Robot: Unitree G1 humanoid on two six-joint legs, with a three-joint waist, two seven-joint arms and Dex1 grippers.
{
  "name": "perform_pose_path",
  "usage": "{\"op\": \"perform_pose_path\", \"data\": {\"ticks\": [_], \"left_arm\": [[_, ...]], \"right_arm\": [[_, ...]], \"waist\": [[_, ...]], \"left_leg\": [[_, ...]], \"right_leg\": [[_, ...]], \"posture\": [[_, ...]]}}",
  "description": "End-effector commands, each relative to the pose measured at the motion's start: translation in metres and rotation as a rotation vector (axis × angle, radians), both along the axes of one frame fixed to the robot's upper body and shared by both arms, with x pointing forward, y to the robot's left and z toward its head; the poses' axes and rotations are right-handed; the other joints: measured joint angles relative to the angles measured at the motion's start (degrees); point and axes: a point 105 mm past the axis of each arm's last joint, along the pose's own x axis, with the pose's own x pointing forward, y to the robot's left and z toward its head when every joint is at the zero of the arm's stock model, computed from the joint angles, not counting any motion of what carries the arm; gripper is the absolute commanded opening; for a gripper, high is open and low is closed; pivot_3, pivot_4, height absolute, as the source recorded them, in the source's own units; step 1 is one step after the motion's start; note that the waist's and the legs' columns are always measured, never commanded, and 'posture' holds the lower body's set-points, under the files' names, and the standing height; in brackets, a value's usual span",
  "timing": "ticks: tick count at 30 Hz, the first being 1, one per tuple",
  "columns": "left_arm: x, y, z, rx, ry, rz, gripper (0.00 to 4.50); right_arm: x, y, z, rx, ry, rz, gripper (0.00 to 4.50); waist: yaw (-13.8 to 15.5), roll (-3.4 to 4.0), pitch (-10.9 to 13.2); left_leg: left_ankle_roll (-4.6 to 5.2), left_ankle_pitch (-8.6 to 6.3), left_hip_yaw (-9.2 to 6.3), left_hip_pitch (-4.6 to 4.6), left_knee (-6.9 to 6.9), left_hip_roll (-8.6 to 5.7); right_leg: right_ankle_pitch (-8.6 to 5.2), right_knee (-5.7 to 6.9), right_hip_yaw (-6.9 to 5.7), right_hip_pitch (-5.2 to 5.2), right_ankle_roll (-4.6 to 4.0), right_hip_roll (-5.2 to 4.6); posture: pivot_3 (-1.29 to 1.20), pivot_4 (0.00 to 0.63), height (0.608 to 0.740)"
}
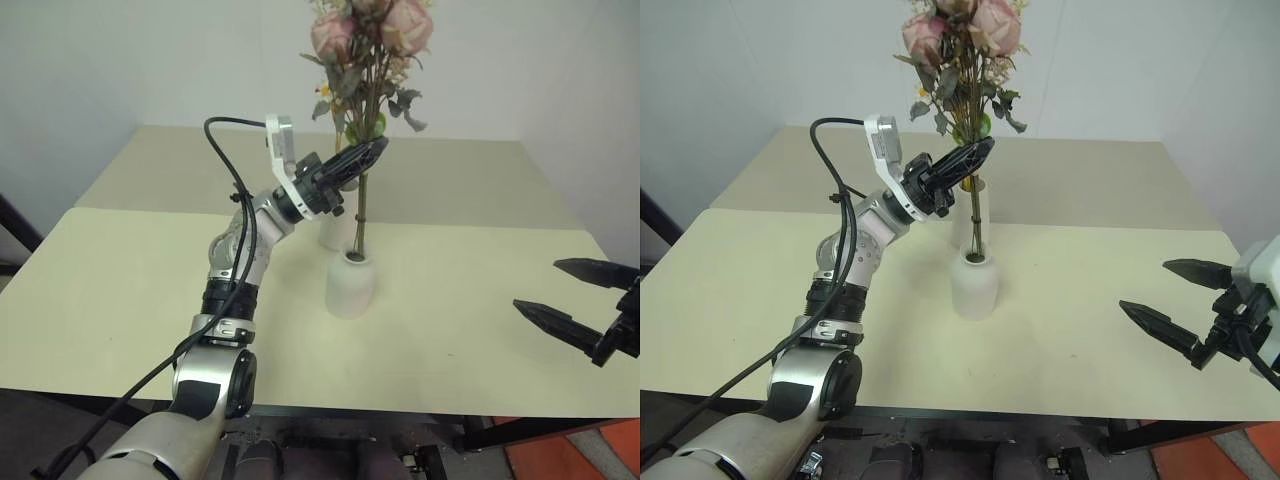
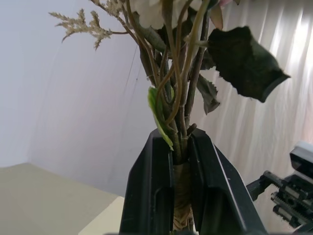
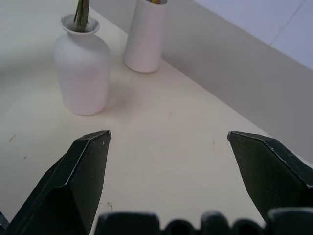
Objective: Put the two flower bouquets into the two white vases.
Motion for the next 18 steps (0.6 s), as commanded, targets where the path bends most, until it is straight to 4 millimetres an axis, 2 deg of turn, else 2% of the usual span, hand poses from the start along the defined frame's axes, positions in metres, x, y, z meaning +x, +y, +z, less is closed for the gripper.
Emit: {"op": "perform_pose_path", "data": {"ticks": [1,11,18], "left_arm": [[-0.004,-0.004,-0.004,0.043,-0.052,-0.001,0.16],[-0.011,-0.006,-0.02,0.077,-0.092,-0.001,0.16],[-0.02,-0.001,-0.023,0.1,-0.103,-0.033,0.16]], "right_arm": [[0.0,0.003,0.007,-0.025,-0.045,0.009,4.5],[0.003,0.005,0.008,-0.028,-0.063,0.018,4.5],[0.005,0.004,0.009,-0.029,-0.071,0.022,4.5]], "waist": [[0.04,0.0,0.0],[-0.07,0.01,0.0],[0.01,0.01,0.0]], "left_leg": [[0.0,0.0,0.0,-0.01,0.0,0.0],[0.0,0.0,-0.01,0.02,0.0,0.0],[0.0,0.0,-0.02,0.0,0.01,0.0]], "right_leg": [[0.0,0.0,0.0,0.0,0.0,0.0],[0.0,0.0,0.0,0.01,0.0,0.0],[0.0,0.01,0.0,0.0,0.0,0.0]], "posture": [[0.0,0.15,0.74],[0.0,0.15,0.74],[0.0,0.15,0.74]]}}
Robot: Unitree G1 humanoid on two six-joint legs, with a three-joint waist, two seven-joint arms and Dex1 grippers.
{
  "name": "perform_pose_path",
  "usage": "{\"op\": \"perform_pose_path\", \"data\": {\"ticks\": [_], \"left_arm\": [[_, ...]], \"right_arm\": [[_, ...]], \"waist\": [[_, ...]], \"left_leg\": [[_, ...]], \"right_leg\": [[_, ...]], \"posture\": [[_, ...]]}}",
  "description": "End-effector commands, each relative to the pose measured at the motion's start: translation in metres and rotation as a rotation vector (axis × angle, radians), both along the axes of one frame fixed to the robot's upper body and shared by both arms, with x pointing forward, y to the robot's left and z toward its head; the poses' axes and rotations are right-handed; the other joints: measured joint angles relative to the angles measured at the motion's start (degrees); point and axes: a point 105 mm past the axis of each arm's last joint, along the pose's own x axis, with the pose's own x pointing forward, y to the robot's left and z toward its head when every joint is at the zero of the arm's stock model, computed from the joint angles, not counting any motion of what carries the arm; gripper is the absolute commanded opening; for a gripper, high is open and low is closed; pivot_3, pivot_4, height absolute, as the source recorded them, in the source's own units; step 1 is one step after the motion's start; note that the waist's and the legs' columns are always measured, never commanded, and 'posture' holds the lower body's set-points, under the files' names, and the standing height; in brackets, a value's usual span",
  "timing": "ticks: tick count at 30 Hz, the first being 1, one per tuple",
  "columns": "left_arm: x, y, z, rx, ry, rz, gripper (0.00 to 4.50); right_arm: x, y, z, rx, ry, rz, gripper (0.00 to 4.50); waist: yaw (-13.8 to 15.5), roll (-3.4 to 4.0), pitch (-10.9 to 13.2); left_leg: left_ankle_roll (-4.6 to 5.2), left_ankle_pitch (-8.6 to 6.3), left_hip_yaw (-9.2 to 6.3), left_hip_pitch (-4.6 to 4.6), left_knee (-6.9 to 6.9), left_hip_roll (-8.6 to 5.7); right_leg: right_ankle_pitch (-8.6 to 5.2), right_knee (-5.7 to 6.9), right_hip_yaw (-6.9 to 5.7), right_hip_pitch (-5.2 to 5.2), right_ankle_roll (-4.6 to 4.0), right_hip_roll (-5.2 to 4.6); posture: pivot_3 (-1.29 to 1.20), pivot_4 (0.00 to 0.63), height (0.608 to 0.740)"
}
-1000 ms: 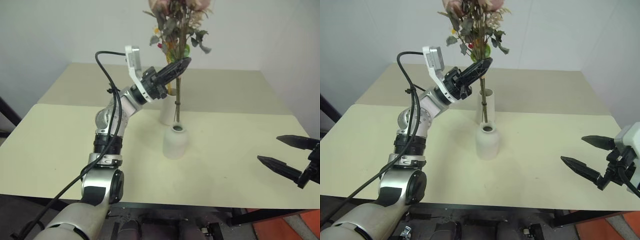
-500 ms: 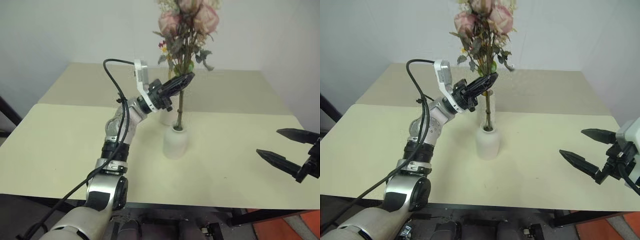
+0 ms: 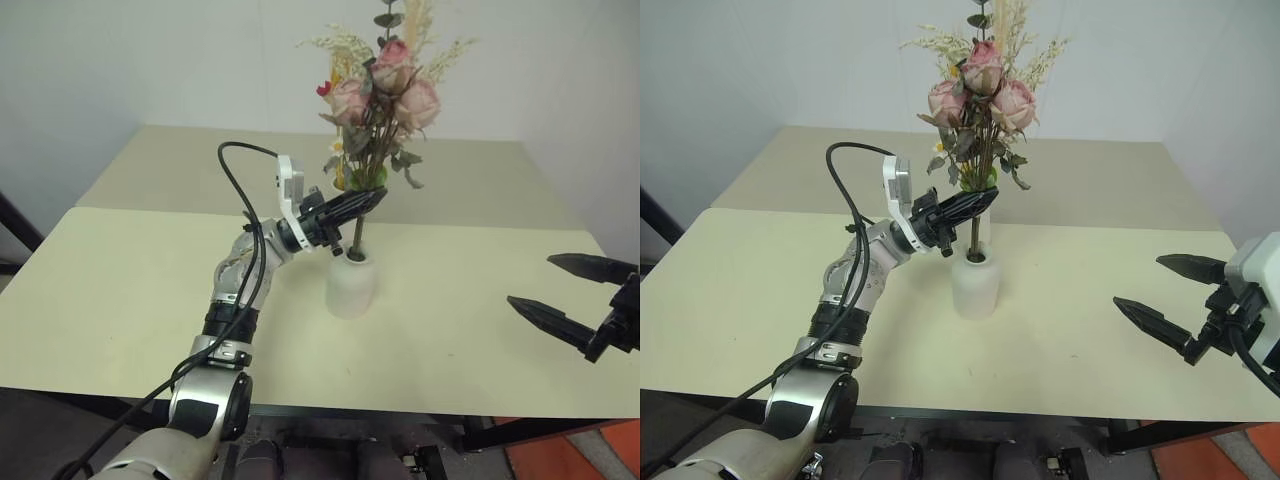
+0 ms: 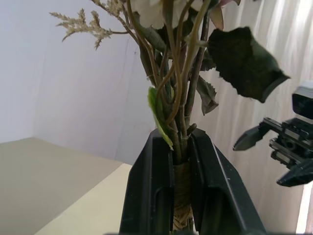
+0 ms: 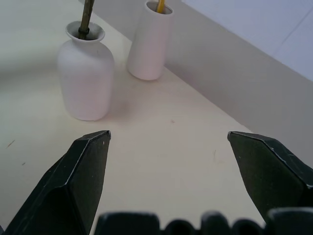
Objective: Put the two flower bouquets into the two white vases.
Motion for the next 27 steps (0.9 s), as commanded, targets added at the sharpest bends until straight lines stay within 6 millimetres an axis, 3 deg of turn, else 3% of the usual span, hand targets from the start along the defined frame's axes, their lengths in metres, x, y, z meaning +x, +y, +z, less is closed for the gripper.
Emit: {"op": "perform_pose_path", "data": {"ticks": [1,14,17,22,27], "left_arm": [[-0.012,0.001,0.011,0.013,-0.077,-0.039,0.16],[-0.01,0.019,-0.005,0.192,-0.093,0.035,4.31],[-0.015,0.039,-0.012,0.292,-0.109,0.038,4.44],[-0.031,0.096,-0.014,0.421,-0.109,0.079,4.44],[-0.046,0.164,-0.005,0.554,-0.123,0.297,4.44]], "right_arm": [[0.001,0.0,0.008,-0.027,-0.045,0.003,4.5],[0.006,-0.001,0.007,-0.034,-0.049,0.002,4.5],[0.006,-0.001,0.005,-0.042,-0.046,0.002,4.5],[0.007,-0.005,0.004,-0.045,-0.031,-0.008,4.5],[0.009,-0.012,0.005,-0.053,0.0,-0.01,4.5]], "waist": [[-0.07,0.0,0.0],[-0.06,0.01,-0.01],[-0.46,0.04,-0.02],[-1.44,0.04,-0.02],[-1.73,0.05,-0.03]], "left_leg": [[0.0,0.0,0.0,0.01,0.0,0.0],[0.0,0.0,0.0,0.01,-0.01,0.01],[0.0,0.0,0.0,0.05,-0.02,0.02],[0.0,0.0,0.01,0.08,-0.04,0.11],[0.0,0.0,0.04,0.08,-0.04,0.14]], "right_leg": [[0.0,0.0,0.0,0.0,0.0,0.0],[0.0,0.02,0.0,0.0,0.0,0.0],[0.0,0.03,0.01,0.0,0.0,0.01],[-0.03,0.13,-0.01,-0.03,-0.06,0.05],[-0.19,0.12,-0.03,-0.04,-0.33,0.02]], "posture": [[0.0,0.15,0.74],[0.0,0.15,0.74],[0.0,0.15,0.74],[0.0,0.15,0.74],[0.0,0.15,0.74]]}}
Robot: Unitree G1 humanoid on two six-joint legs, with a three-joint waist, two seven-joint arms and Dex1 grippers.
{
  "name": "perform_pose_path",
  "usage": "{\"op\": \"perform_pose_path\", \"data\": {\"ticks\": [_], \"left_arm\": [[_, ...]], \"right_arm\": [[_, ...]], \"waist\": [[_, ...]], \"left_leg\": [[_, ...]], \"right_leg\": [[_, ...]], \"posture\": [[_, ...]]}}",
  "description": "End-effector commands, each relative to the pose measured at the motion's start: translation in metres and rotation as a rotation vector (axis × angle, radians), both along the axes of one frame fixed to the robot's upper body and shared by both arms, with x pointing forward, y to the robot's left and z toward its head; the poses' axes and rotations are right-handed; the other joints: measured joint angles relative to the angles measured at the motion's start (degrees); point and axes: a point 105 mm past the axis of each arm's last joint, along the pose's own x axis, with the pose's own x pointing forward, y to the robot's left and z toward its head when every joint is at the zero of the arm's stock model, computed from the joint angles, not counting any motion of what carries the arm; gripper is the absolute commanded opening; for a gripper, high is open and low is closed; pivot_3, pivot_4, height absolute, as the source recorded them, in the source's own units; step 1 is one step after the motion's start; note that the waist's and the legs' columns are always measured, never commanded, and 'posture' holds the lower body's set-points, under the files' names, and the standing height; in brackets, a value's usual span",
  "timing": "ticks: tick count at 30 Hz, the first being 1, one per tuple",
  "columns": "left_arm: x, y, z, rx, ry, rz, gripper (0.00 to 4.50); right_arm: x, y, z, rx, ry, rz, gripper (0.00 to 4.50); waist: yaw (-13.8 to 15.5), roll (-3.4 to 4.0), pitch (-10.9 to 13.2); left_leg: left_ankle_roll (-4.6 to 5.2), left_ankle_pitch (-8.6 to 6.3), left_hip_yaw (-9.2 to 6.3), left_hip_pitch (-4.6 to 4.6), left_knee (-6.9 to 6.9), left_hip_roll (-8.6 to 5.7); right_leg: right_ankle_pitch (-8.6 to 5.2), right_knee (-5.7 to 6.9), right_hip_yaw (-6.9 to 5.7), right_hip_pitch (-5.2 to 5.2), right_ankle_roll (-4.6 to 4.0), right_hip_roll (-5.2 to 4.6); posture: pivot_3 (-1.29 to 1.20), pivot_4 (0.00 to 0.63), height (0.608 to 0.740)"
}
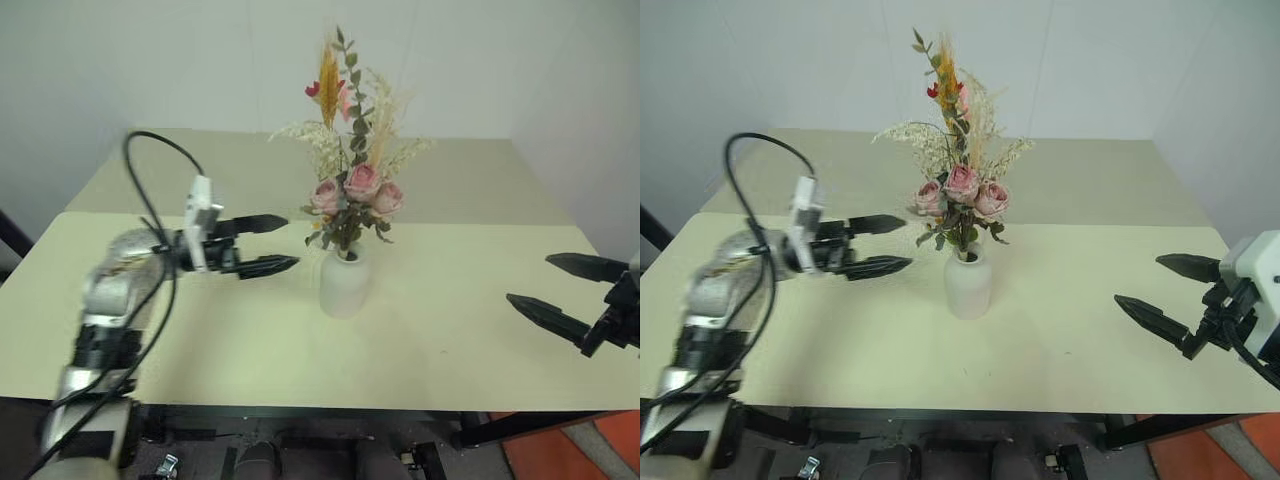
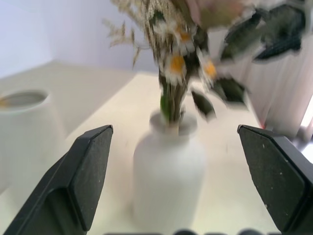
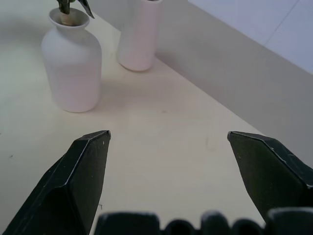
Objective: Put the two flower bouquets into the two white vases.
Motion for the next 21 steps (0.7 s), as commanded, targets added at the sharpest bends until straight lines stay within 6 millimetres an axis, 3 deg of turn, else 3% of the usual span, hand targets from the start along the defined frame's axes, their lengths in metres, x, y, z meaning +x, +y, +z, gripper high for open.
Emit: {"op": "perform_pose_path", "data": {"ticks": [1,6,10,21], "left_arm": [[-0.018,0.042,0.022,0.065,-0.098,0.125,4.44],[-0.053,0.094,0.024,0.23,-0.083,0.279,4.44],[-0.072,0.117,0.03,0.296,-0.082,0.367,4.44],[-0.083,0.122,0.03,0.285,-0.102,0.422,4.44]], "right_arm": [[-0.001,-0.007,0.013,-0.027,-0.028,0.002,4.5],[0.0,-0.023,0.022,-0.023,-0.013,0.01,4.5],[0.004,-0.035,0.025,-0.035,0.045,0.004,4.5],[0.015,-0.047,0.031,-0.097,0.084,0.007,4.5]], "waist": [[-0.18,0.0,0.0],[-0.04,0.0,0.0],[0.28,-0.01,0.0],[0.27,0.0,0.0]], "left_leg": [[0.0,0.0,0.03,0.01,-0.01,0.05],[-0.01,-0.01,0.13,0.02,-0.06,0.19],[-0.02,-0.01,0.27,0.06,-0.07,0.32],[-0.03,-0.02,0.51,0.04,-0.23,0.5]], "right_leg": [[-0.01,0.0,0.0,-0.01,-0.02,0.02],[-0.11,-0.02,-0.05,-0.05,-0.2,0.03],[-0.15,-0.04,-0.17,-0.02,-0.33,-0.04],[-0.19,-0.07,-0.24,-0.21,-0.5,-0.04]], "posture": [[0.0,0.15,0.74],[0.0,0.15,0.74],[0.0,0.15,0.74],[0.0,0.15,0.74]]}}
